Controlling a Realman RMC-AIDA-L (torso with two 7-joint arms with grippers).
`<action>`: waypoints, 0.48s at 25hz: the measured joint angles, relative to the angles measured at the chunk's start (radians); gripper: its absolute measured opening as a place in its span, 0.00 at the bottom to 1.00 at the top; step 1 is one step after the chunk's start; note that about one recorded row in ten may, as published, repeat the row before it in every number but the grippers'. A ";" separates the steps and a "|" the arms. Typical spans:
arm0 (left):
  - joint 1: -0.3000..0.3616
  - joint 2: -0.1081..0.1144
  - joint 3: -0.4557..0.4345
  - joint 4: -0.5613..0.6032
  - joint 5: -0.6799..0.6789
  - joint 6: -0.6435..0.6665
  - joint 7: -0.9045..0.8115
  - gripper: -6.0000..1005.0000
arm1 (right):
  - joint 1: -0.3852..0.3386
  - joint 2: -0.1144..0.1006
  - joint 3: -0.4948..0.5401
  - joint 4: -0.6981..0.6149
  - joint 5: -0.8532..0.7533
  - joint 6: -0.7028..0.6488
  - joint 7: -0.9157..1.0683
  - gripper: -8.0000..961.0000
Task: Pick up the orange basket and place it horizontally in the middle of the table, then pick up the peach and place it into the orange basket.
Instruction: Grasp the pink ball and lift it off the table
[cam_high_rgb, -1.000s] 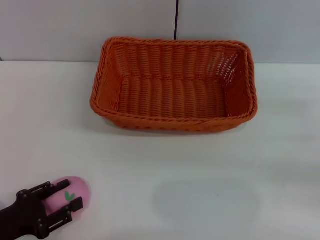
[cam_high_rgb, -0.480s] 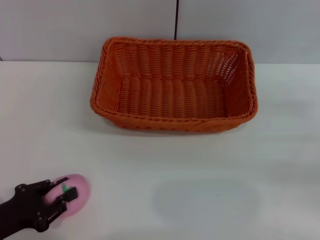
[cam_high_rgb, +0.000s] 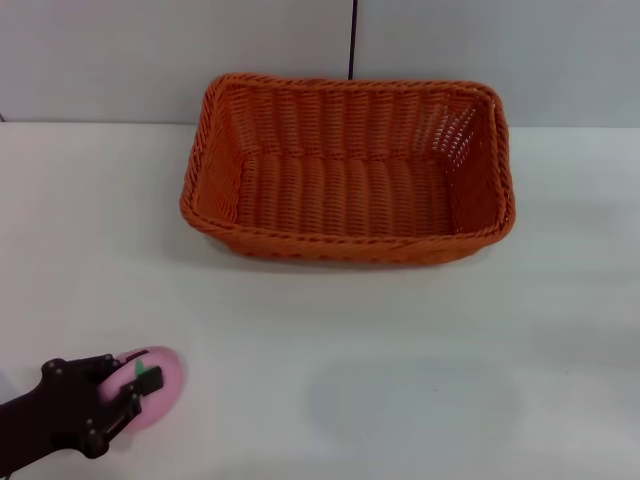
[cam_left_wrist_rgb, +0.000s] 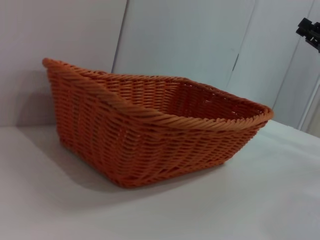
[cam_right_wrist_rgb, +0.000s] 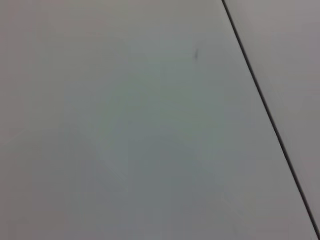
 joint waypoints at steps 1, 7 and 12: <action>-0.001 0.000 0.000 0.000 0.000 0.000 0.000 0.23 | 0.000 0.000 0.000 0.000 0.000 0.000 0.000 0.43; -0.009 0.000 0.000 0.000 0.000 -0.001 -0.006 0.19 | 0.003 0.000 0.002 0.000 0.000 0.000 -0.001 0.43; -0.013 0.000 0.000 0.000 0.000 -0.002 -0.009 0.16 | 0.007 -0.001 0.002 0.000 0.000 0.001 -0.001 0.43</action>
